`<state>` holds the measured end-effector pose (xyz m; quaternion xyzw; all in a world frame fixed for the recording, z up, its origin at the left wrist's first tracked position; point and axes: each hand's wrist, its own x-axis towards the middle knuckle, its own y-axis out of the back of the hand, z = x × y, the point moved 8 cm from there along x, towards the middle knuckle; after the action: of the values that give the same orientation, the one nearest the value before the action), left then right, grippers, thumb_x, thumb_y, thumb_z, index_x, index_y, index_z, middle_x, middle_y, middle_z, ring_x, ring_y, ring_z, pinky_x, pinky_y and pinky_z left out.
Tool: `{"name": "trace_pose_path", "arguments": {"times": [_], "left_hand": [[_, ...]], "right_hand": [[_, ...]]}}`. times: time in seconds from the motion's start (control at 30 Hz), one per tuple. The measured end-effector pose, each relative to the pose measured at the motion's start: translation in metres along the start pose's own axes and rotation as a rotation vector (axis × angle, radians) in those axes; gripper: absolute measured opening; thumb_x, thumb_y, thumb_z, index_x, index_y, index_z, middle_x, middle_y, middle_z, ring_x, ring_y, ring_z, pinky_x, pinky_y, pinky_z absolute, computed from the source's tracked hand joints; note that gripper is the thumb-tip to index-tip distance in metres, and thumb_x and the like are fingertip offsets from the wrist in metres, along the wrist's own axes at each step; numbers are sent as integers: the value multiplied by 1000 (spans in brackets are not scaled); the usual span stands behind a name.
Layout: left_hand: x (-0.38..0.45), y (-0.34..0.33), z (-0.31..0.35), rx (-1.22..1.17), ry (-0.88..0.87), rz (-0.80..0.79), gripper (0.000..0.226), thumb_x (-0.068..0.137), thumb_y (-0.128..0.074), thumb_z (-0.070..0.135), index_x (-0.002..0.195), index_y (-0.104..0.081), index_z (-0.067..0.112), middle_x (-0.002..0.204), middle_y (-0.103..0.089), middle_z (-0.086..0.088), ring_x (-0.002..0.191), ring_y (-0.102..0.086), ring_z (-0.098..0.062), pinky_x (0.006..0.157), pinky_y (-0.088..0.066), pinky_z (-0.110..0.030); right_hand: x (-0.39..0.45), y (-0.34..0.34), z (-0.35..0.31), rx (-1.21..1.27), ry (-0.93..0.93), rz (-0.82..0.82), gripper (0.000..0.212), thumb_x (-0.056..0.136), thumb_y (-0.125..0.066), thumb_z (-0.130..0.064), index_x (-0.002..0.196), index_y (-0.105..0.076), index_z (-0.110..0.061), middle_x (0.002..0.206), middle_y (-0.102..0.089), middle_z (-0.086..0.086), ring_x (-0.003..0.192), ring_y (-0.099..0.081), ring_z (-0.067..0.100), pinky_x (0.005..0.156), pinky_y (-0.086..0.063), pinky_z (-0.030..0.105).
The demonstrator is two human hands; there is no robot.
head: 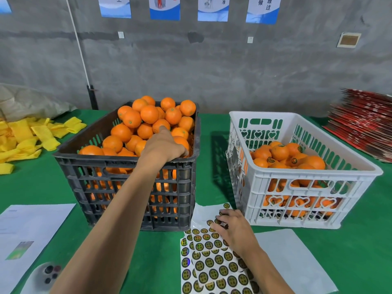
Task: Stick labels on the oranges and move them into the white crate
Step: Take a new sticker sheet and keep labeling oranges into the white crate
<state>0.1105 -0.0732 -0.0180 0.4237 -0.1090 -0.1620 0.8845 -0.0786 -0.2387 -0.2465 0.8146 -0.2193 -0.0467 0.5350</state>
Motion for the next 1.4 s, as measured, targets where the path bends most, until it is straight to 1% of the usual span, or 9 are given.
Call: {"name": "trace_pose_path", "arguments": {"times": [0.27, 0.33, 0.43, 0.6, 0.73, 0.87, 1.0, 1.2, 1.4], "left_hand": [[-1, 0, 1, 1, -16, 9, 99, 79, -80, 42, 153, -23, 10, 99, -49, -3, 72, -48, -20, 51, -36, -31], [0, 0, 1, 12, -14, 1, 97, 78, -81, 41, 151, -25, 10, 93, -49, -1, 69, -47, -19, 51, -36, -31], [1, -1, 0, 27, -6, -1, 91, 77, -81, 41, 146, -30, 12, 82, -43, 4, 67, -46, -15, 52, -38, -32], [4, -2, 0, 30, 1, -8, 93, 76, -82, 43, 147, -30, 12, 88, -45, 3, 66, -43, -14, 51, -36, -32], [3, -2, 0, 11, -4, -11, 92, 76, -82, 42, 147, -31, 12, 89, -47, 3, 73, -49, -20, 52, -36, -32], [3, -2, -1, 4, -2, -15, 92, 77, -81, 41, 148, -30, 11, 85, -45, 3, 69, -47, -16, 52, -37, -32], [4, -3, -1, 7, -11, -12, 88, 77, -82, 41, 145, -32, 12, 84, -44, 4, 68, -46, -15, 51, -38, -32], [4, -4, 0, -3, -19, -11, 84, 77, -82, 41, 141, -34, 15, 85, -43, 5, 72, -47, -19, 52, -38, -33], [1, -3, 1, -10, -26, -3, 87, 77, -82, 40, 143, -33, 13, 99, -49, -1, 88, -52, -27, 57, -40, -33]], "right_hand": [[3, 4, -12, -193, 111, 23, 42, 105, -43, -50, 126, -73, -28, 141, -61, -8, 128, -48, 13, 113, -32, 23], [5, 4, -14, -212, 120, -5, 42, 105, -43, -48, 127, -72, -27, 142, -61, -6, 129, -48, 14, 112, -32, 24], [6, 9, -10, -102, 72, -59, 45, 98, -55, -51, 131, -70, -25, 145, -59, -8, 134, -46, 11, 113, -31, 20], [-2, 15, -6, 104, -9, -81, 66, 93, -67, -52, 145, -54, -12, 144, -57, -1, 131, -52, 15, 114, -39, 28], [5, 17, -8, 172, -23, -30, 45, 99, -65, -37, 135, -63, -11, 140, -55, -2, 125, -55, 13, 114, -41, 30], [7, 2, -1, -21, -136, 34, 42, 102, -54, -43, 132, -62, -14, 137, -50, 5, 128, -47, 22, 116, -35, 30], [4, -9, 6, 131, -178, 58, 32, 96, -66, -24, 117, -63, 0, 132, -51, 14, 117, -51, 39, 99, -49, 43], [7, 2, 9, 185, -278, 168, 43, 105, -46, -49, 114, -75, -18, 121, -62, -4, 120, -48, 13, 110, -35, 23], [12, 9, 2, 49, -274, 149, 44, 103, -52, -46, 109, -78, -11, 115, -62, 5, 112, -57, 16, 110, -38, 28]]}}
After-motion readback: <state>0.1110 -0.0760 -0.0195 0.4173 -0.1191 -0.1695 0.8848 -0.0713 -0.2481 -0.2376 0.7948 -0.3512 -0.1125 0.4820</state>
